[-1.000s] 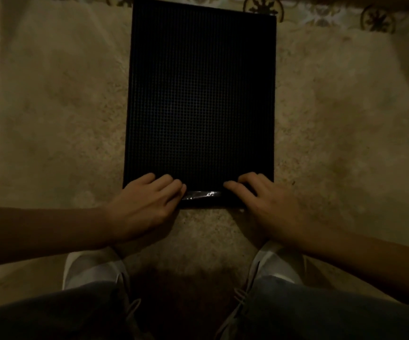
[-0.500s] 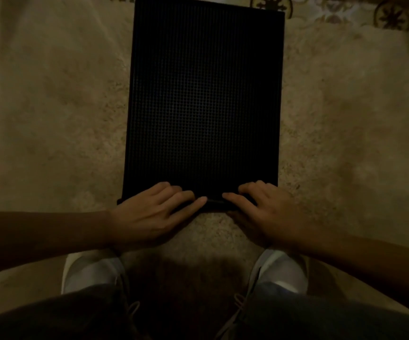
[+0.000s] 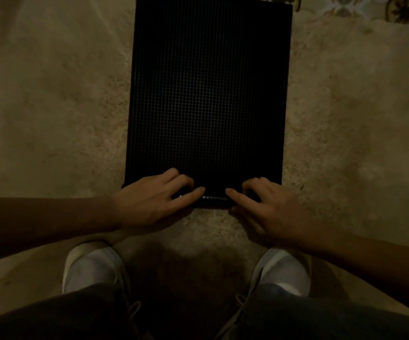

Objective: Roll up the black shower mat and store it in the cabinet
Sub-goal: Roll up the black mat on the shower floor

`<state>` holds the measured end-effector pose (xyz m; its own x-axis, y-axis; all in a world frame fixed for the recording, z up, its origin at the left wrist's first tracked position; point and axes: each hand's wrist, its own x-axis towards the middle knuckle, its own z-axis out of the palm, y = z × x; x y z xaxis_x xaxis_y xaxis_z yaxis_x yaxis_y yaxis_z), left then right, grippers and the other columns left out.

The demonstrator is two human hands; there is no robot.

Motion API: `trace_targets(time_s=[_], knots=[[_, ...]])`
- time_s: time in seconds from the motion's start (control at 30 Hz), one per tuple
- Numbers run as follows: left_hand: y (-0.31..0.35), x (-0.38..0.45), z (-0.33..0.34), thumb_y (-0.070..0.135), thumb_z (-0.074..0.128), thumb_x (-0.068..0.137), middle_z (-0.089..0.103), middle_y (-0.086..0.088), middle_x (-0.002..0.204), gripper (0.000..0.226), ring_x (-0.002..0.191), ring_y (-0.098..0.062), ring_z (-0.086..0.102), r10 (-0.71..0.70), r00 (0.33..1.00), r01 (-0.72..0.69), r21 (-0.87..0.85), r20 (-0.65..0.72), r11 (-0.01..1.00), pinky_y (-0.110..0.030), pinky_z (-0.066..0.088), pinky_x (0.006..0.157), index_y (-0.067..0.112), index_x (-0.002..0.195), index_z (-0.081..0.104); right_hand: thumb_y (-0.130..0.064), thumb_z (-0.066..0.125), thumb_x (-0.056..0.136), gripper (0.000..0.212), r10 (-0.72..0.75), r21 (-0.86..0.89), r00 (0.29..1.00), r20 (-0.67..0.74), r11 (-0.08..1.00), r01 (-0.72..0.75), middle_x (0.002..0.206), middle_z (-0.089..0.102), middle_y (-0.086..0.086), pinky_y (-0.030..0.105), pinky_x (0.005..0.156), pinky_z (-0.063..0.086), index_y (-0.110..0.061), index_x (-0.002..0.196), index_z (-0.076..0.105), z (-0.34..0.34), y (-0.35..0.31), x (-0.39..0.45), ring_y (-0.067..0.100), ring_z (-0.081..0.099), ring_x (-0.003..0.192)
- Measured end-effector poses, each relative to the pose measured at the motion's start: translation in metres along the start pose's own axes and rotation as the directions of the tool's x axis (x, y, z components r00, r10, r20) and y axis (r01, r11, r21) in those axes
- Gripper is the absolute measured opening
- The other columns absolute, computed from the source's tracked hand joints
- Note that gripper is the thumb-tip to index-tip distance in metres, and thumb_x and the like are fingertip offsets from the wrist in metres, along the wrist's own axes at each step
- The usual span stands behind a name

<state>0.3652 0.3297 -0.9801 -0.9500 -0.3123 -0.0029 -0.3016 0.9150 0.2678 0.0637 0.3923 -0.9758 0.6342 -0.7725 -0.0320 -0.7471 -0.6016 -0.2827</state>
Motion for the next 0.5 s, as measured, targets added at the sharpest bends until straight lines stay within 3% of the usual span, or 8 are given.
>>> trace_targets(time_s=[0.17,0.27,0.37,0.5], knots=[[0.003,0.001,-0.004,0.021,0.063,0.082,0.06,-0.02,0.112,0.063,0.082,-0.031,0.057,-0.053,0.999,0.051,0.112,0.012,0.992,-0.033,0.049,0.049,0.002,0.14,0.049,-0.039,0.043,0.105,0.042,-0.021,0.028,1.0,0.021,0.999,0.02,0.102,0.061,0.014,0.038,0.054,0.046,-0.011,0.128,0.064,-0.004,0.007,0.007,0.025,0.053,0.077],[0.011,0.004,-0.006,0.023,0.055,0.082,0.063,-0.02,0.106,0.06,0.079,-0.032,0.058,-0.104,0.994,0.106,0.129,-0.016,0.986,-0.036,0.05,0.055,0.001,0.137,0.052,-0.038,0.045,0.105,0.039,-0.028,0.019,1.0,-0.005,0.999,0.028,0.098,0.062,0.012,0.037,0.052,0.045,-0.011,0.125,0.066,-0.006,0.011,0.01,0.024,0.053,0.074],[0.011,0.006,-0.007,0.026,0.04,0.089,0.063,-0.02,0.104,0.054,0.078,-0.031,0.058,-0.114,0.992,0.119,0.107,-0.046,0.987,-0.034,0.049,0.053,0.002,0.137,0.044,-0.037,0.045,0.105,0.038,-0.056,0.005,0.998,-0.019,0.998,0.056,0.096,0.062,0.012,0.037,0.051,0.046,-0.012,0.124,0.066,-0.006,0.015,0.012,0.024,0.053,0.072],[0.001,0.007,-0.005,0.028,0.042,0.095,0.047,-0.02,0.109,0.051,0.081,-0.031,0.054,-0.095,0.994,0.097,0.037,-0.061,0.995,-0.034,0.047,0.048,0.003,0.139,0.037,-0.042,0.043,0.105,0.038,-0.085,-0.019,0.996,0.007,0.996,0.085,0.098,0.06,0.01,0.035,0.049,0.043,-0.017,0.128,0.062,-0.007,0.023,0.015,0.023,0.052,0.072]])
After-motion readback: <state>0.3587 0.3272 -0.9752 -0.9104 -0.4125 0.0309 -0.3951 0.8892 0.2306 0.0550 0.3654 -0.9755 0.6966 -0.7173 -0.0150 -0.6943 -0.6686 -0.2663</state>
